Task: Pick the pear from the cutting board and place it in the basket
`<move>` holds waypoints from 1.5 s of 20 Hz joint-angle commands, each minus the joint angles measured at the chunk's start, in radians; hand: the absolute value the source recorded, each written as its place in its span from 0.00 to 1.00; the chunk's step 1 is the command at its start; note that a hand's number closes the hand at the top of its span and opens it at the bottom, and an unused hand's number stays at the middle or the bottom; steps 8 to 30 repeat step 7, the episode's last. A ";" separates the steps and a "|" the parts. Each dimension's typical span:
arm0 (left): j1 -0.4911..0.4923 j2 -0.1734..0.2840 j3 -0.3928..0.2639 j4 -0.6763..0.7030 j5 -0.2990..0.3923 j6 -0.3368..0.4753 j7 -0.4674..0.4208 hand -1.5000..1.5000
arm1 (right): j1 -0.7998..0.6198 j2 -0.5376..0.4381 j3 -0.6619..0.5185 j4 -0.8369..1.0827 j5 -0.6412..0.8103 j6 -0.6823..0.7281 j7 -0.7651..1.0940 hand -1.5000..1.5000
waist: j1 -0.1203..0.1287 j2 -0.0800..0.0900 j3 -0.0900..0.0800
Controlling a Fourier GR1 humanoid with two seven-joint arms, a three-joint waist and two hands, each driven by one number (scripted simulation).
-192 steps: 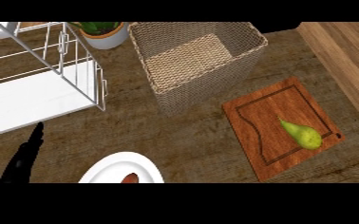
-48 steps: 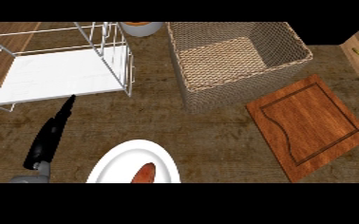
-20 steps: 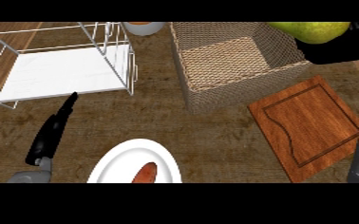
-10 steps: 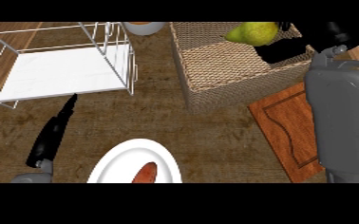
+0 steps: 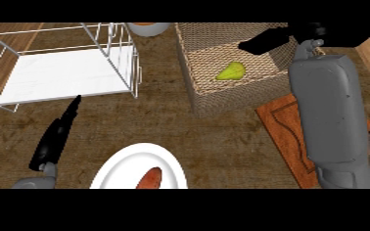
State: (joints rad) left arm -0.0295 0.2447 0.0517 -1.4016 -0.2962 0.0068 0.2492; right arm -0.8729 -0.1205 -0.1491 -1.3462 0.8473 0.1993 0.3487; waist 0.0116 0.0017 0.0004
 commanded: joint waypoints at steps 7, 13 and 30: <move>0.004 0.005 0.016 0.023 0.001 -0.007 -0.045 0.50 | 0.027 -0.076 -0.244 0.015 -0.135 -0.099 0.075 0.00 | -0.015 -0.001 0.000; 0.004 0.005 0.016 0.023 0.001 -0.007 -0.045 0.50 | 0.027 -0.076 -0.244 0.015 -0.135 -0.099 0.075 0.00 | -0.015 -0.001 0.000; 0.004 0.005 0.016 0.023 0.001 -0.007 -0.045 0.50 | 0.027 -0.076 -0.244 0.015 -0.135 -0.099 0.075 0.00 | -0.015 -0.001 0.000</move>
